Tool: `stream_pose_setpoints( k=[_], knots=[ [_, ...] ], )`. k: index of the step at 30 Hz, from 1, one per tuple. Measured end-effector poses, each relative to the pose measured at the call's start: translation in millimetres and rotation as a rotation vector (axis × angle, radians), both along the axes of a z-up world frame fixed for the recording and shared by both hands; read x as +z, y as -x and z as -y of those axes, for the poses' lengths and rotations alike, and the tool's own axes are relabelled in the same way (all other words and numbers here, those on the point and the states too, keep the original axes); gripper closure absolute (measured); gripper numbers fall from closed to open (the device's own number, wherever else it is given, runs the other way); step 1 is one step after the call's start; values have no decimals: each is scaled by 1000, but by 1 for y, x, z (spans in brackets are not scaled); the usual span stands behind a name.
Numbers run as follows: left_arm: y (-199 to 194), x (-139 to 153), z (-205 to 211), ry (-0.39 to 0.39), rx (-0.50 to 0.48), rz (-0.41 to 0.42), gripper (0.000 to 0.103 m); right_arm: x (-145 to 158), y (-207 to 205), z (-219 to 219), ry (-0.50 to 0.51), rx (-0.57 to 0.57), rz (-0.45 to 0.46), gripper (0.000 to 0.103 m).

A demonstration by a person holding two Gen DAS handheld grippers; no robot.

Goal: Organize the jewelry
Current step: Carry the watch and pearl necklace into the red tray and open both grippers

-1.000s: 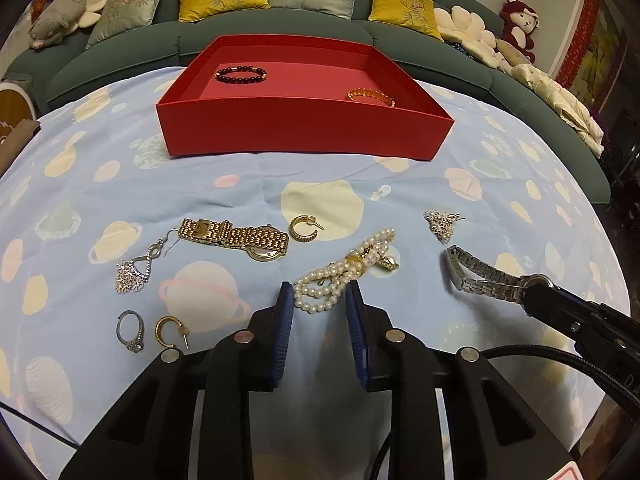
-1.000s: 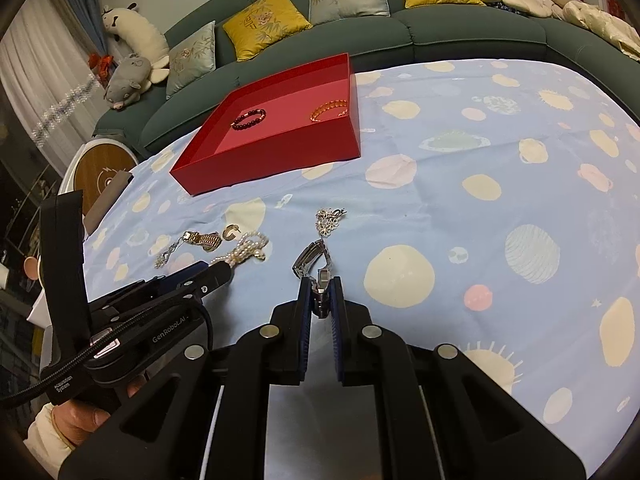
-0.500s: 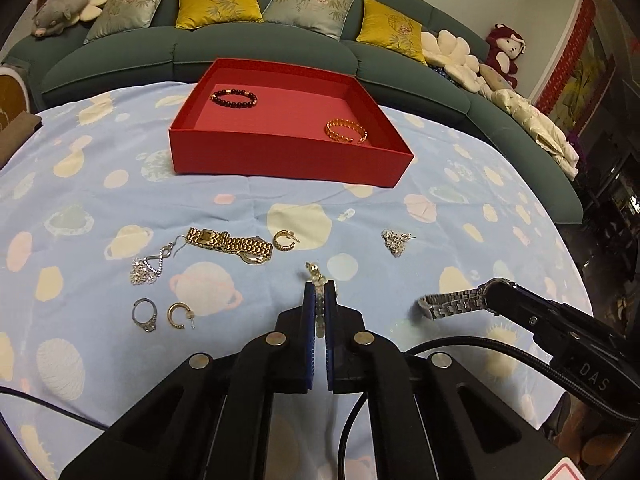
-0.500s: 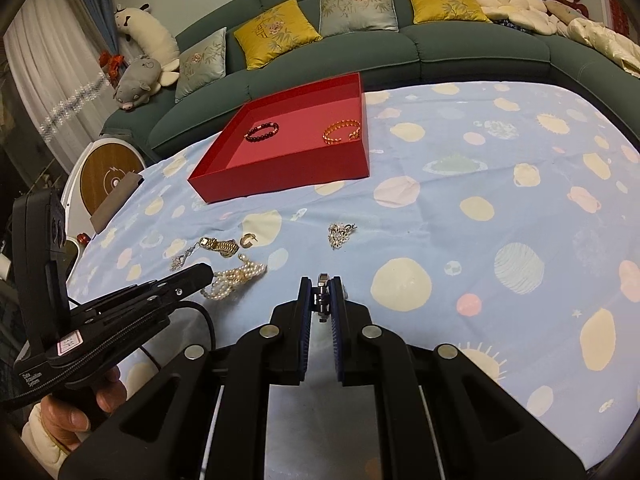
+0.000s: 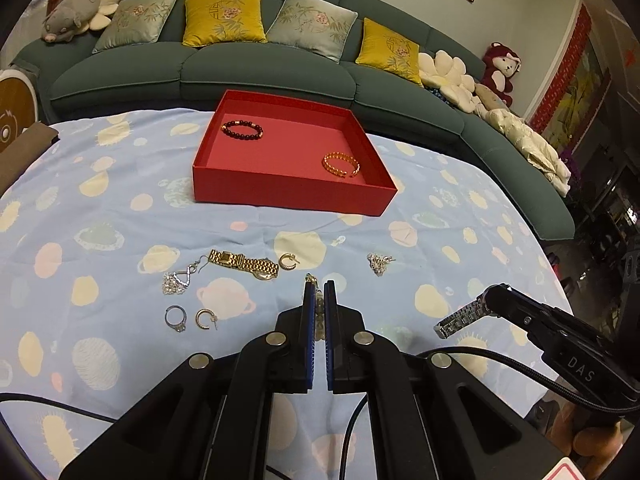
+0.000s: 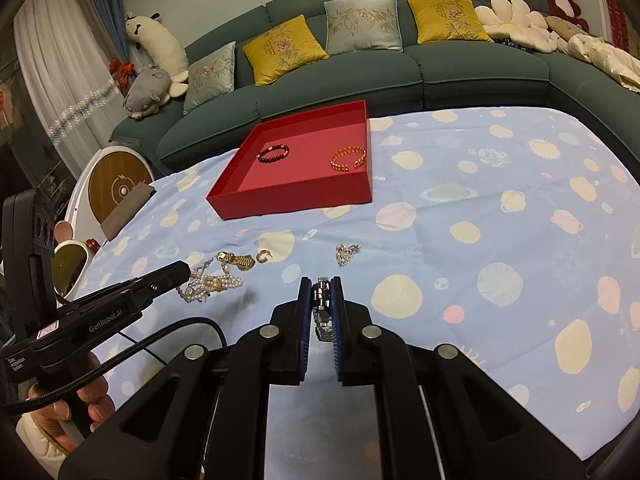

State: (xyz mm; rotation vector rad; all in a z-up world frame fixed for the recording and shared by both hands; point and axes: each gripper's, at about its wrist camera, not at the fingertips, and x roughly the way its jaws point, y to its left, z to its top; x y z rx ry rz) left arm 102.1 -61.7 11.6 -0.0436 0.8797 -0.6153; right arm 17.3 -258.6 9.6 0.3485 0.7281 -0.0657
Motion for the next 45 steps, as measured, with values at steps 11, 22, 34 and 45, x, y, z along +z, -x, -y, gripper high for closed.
stream_pose_setpoints(
  k=[11,22,34,45],
  knots=[
    [-18,73,7,41,-37,104,101,71,-20,-7,52,63,138,94],
    [-109,95,38,-9,3,181,101,96,-120,17,27,73,176,94],
    [-175,46,45,-76,61,125,101,38,-192,21,9,67,56,94],
    [-195,7,43,-135,92,60,100,-3,-215,29,53,32,-35,93]
  ],
)
